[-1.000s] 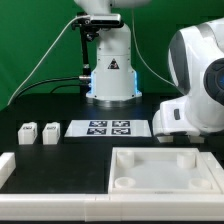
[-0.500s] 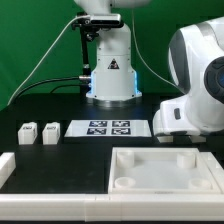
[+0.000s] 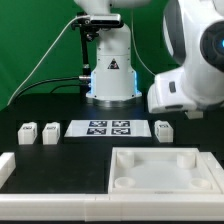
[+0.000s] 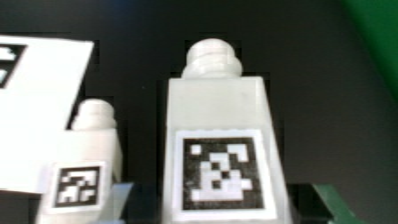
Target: Assemble one leg
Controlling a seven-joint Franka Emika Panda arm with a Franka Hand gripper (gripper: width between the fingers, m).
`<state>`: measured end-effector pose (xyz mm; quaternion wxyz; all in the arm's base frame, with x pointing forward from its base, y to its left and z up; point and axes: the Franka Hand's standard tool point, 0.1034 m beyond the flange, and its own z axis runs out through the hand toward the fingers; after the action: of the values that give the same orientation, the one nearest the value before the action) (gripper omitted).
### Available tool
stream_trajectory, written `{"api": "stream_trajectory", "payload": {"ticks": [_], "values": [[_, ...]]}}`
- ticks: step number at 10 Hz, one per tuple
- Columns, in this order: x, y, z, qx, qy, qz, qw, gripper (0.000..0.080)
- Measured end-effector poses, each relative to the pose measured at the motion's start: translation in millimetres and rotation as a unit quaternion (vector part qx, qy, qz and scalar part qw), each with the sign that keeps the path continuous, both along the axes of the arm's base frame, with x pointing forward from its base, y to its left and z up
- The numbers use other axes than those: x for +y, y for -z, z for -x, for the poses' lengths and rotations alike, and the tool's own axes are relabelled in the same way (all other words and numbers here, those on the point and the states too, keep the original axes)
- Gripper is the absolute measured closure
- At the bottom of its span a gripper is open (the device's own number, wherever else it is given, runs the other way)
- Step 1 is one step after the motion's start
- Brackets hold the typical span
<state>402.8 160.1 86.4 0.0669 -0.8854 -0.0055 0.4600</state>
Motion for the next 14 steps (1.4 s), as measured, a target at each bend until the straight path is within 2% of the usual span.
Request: {"api": "stream_trajectory", "payload": {"ticks": [1, 2, 3, 4, 5, 6, 7, 9, 10, 11, 13, 14], "values": [[0.0, -8.4, -5.4, -0.014, 0.001, 0.000, 1.000, 0.0508], [0.1, -4.1, -1.0, -0.010, 0.000, 0.001, 1.000, 0.0508], [1.8, 1.8, -6.6, -0.032, 0.005, 0.000, 0.999, 0.0508], [3.0, 2.9, -17.2, -0.103, 0.016, 0.003, 0.995, 0.0508], [0.9, -0.4, -14.4, -0.157, 0.021, 0.009, 0.987, 0.0508], [-2.8, 0.3, -15.8, -0.200, 0.018, 0.003, 0.980, 0.0507], [-12.9, -1.4, -23.8, -0.258, 0.012, -0.005, 0.966, 0.0507], [-39.8, -18.3, -35.1, -0.343, -0.006, -0.016, 0.939, 0.0507], [-54.8, -28.3, -52.3, -0.406, -0.002, -0.012, 0.914, 0.0507], [-58.5, -34.1, -61.1, -0.448, 0.002, -0.006, 0.894, 0.0507], [-62.8, -47.3, -93.5, -0.532, -0.014, -0.012, 0.846, 0.0507], [-59.7, -50.3, -96.1, -0.529, -0.023, -0.015, 0.848, 0.0507]]}}
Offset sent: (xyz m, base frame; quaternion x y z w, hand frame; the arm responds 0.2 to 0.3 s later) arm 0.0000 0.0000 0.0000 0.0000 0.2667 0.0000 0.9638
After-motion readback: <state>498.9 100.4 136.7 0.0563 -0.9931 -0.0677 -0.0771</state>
